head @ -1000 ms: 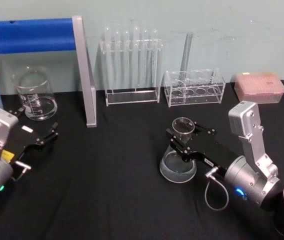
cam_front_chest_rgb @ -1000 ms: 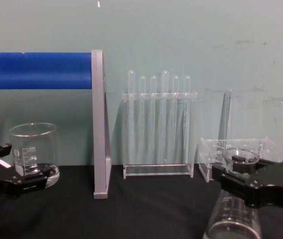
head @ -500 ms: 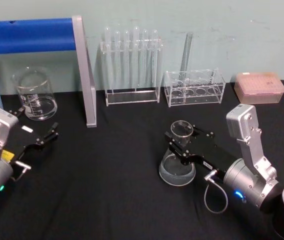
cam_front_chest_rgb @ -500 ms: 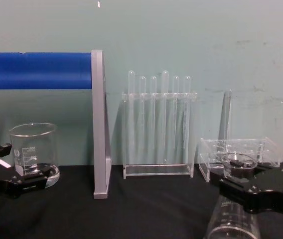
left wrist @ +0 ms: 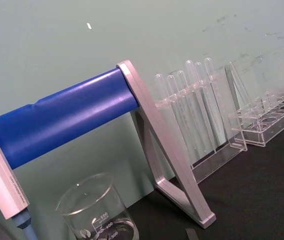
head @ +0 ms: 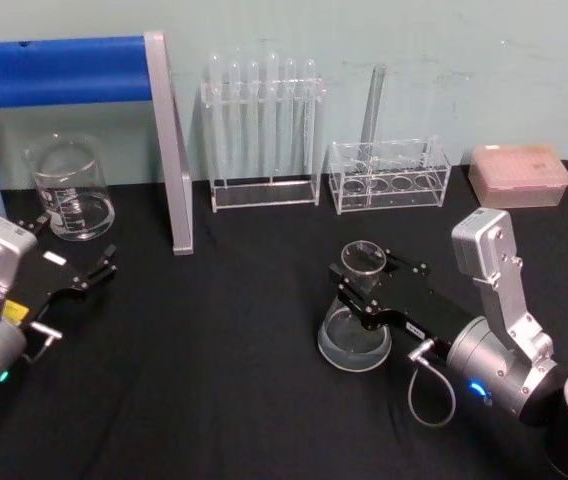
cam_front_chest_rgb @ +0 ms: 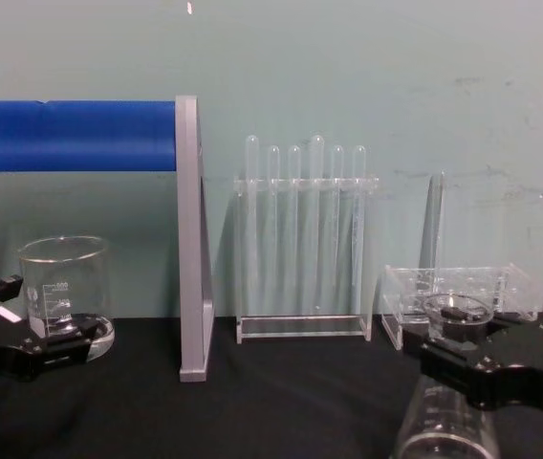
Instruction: Grasp the erlenmeyer flask with one hand, shake it three times, then place it back.
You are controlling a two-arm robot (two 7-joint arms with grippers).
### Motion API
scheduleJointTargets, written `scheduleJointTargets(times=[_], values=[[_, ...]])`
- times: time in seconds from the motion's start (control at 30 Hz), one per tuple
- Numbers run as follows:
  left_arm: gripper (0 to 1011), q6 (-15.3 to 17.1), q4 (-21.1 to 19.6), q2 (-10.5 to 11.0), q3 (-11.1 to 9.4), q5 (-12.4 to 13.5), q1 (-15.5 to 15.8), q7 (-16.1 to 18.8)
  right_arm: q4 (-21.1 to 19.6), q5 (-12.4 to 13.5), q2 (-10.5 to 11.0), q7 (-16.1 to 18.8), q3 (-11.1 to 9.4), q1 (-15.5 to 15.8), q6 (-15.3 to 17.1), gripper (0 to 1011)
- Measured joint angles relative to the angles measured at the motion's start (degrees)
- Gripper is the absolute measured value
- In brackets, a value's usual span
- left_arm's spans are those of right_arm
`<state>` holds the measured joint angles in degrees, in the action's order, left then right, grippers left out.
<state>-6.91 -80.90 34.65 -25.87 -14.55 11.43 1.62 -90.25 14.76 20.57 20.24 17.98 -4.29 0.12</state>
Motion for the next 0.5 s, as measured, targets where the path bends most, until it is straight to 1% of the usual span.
scheduleJointTargets(times=[0.1,0.2,0.23,0.27,0.33,0.37,0.43,0.5], values=[[1001,0.0,0.0,0.0,0.0,0.0,0.0,0.0,0.0,0.0,0.0,0.0,0.0,0.0,0.0,451],[1001,0.0,0.0,0.0,0.0,0.0,0.0,0.0,0.0,0.0,0.0,0.0,0.0,0.0,0.0,511],[1001,0.0,0.0,0.0,0.0,0.0,0.0,0.0,0.0,0.0,0.0,0.0,0.0,0.0,0.0,556],[1001,0.0,0.0,0.0,0.0,0.0,0.0,0.0,0.0,0.1,0.0,0.0,0.0,0.0,0.0,569],[1001,0.0,0.0,0.0,0.0,0.0,0.0,0.0,0.0,0.1,0.0,0.0,-0.1,0.0,0.0,657],[1001,0.0,0.0,0.0,0.0,0.0,0.0,0.0,0.0,0.1,0.0,0.0,-0.1,0.0,0.0,678],[1001,0.0,0.0,0.0,0.0,0.0,0.0,0.0,0.0,0.1,0.0,0.0,-0.1,0.0,0.0,756],[1001,0.0,0.0,0.0,0.0,0.0,0.0,0.0,0.0,0.1,0.0,0.0,-0.1,0.0,0.0,795]])
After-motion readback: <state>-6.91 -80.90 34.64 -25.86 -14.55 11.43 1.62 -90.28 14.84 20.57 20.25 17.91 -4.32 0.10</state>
